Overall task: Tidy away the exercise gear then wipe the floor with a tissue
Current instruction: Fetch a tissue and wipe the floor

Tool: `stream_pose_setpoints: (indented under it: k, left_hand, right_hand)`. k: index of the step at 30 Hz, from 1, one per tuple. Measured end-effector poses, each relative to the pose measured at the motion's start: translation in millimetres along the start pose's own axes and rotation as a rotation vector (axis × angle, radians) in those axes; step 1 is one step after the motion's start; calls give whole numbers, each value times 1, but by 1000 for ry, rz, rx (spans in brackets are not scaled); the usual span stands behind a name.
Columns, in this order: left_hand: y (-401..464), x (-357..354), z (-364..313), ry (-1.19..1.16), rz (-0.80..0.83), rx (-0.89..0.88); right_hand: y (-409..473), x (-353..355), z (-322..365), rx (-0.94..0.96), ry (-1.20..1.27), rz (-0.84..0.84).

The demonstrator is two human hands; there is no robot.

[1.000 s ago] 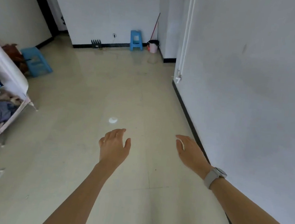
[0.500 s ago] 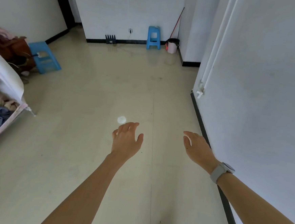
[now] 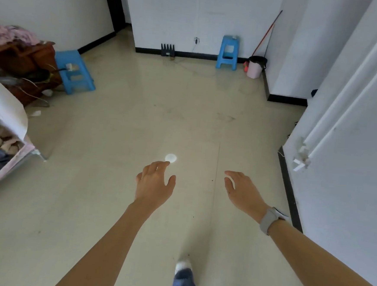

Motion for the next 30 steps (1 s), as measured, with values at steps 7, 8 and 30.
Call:
stream_pose_setpoints:
  k: [7, 8, 30]
  left_hand:
    - [258, -15, -47, 30, -24, -108]
    - [291, -22, -59, 32, -22, -132]
    - [992, -199, -183, 58, 54, -71]
  right_hand:
    - [237, 46, 2, -35, -63, -76]
    - [266, 53, -4, -45, -64, -96]
    - [996, 86, -85, -32, -7, -53]
Point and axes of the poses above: each hand's wrist, its own y-axis towards the middle knuckle, its own x-axis out of the back of the hand, z = x × y, the point moved 6 cm from there along y, towards the middle knuckle, and after that the axes turned 7 degrees about -z, right-handed, at the moved point
